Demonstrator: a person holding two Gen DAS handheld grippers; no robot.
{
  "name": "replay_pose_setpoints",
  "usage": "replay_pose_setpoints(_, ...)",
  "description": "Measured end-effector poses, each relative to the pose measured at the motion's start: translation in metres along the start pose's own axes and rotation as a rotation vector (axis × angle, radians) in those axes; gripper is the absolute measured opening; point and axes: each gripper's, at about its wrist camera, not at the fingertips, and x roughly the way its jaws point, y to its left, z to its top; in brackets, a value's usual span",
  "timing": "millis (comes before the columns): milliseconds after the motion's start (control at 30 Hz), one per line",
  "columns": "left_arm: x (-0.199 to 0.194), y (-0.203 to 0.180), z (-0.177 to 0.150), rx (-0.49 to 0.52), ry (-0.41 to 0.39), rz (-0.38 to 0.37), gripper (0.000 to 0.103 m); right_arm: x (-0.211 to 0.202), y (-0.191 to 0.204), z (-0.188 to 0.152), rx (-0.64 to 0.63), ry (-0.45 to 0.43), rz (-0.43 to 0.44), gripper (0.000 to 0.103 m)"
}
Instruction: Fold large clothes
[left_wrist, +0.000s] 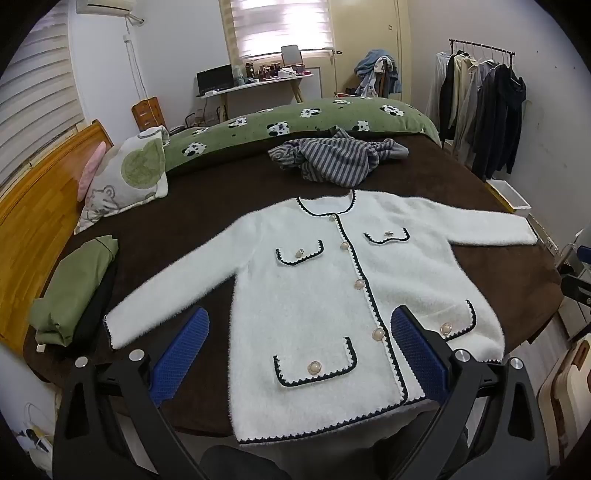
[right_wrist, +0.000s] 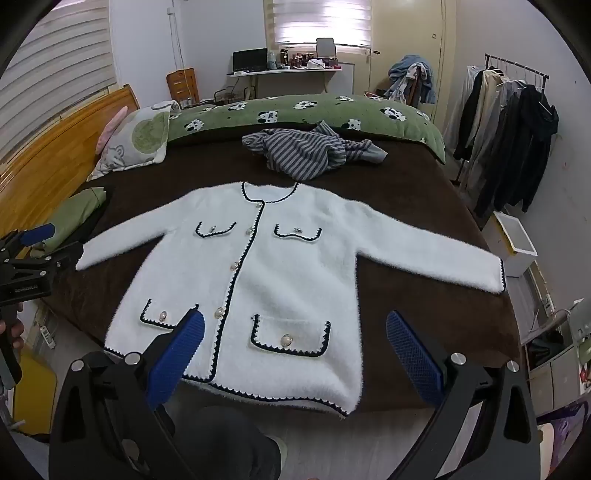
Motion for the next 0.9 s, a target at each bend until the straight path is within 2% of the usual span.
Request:
replay_pose_setpoints(567, 0.0, -0.007, 0.003, 0.009, -0.005, -0.015, 0.097, -0.003, 0.002, 0.011, 0.002, -0.018, -0.002, 0.097)
replay_pose_setpoints(900, -0.001, 0.001, 0.001, -0.011, -0.006, -0.029, 0.097, -0.001, -0.003, 0.005, 0.012, -0.027, 0.008, 0.097)
